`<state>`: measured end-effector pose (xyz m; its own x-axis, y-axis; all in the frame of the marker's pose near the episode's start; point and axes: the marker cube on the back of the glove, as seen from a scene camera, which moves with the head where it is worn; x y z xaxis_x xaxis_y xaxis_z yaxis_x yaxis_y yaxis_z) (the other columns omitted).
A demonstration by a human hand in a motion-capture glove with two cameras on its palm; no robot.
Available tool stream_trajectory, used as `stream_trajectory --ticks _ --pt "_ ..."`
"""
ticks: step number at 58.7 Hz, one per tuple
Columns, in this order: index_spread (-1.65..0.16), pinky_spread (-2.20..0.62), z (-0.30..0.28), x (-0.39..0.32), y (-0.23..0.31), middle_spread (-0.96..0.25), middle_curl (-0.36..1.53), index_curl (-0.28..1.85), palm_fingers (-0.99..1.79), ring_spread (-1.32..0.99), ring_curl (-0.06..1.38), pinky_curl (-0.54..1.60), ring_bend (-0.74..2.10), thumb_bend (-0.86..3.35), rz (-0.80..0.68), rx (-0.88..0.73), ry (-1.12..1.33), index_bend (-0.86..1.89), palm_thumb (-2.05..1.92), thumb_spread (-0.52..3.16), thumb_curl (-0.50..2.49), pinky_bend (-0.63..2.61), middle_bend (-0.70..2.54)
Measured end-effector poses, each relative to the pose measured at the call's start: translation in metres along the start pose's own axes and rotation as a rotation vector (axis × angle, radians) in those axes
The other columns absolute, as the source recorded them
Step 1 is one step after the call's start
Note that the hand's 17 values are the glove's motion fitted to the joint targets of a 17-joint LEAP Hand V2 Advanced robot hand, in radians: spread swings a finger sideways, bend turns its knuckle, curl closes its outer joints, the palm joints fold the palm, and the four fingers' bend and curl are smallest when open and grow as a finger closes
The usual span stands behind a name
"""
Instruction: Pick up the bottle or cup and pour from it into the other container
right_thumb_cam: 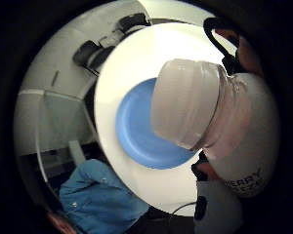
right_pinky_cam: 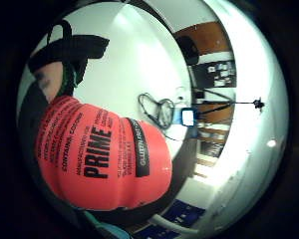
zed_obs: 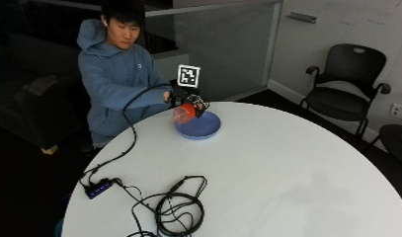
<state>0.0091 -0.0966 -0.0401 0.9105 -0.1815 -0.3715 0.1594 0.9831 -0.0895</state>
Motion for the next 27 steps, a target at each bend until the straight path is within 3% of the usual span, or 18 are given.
stream_trajectory --ticks 6,9,15,19,27 --pt "-0.11 -0.15 -0.008 -0.034 -0.001 -0.03 0.49 0.33 1.10 -0.16 0.44 0.36 0.39 -0.04 -0.125 -0.081 0.058 0.12 1.04 0.24 0.71 0.43 0.29" --pt "-0.11 -0.15 -0.014 -0.065 -0.004 -0.03 0.50 0.33 1.10 -0.16 0.44 0.36 0.39 -0.04 -0.082 -0.120 -0.026 0.12 1.03 0.24 0.72 0.43 0.29" --pt "-0.11 -0.16 -0.013 -0.094 -0.010 -0.03 0.50 0.33 1.10 -0.16 0.44 0.36 0.39 -0.04 -0.055 -0.163 0.090 0.12 1.03 0.24 0.72 0.43 0.29" --pt "-0.12 -0.16 -0.006 -0.085 -0.013 -0.03 0.50 0.33 1.10 -0.17 0.45 0.36 0.39 -0.04 -0.066 -0.174 0.274 0.12 1.02 0.25 0.72 0.43 0.28" --pt "-0.12 -0.16 -0.002 -0.072 -0.016 -0.04 0.50 0.32 1.10 -0.17 0.45 0.36 0.39 -0.04 -0.078 -0.166 0.313 0.12 1.02 0.25 0.72 0.43 0.28"
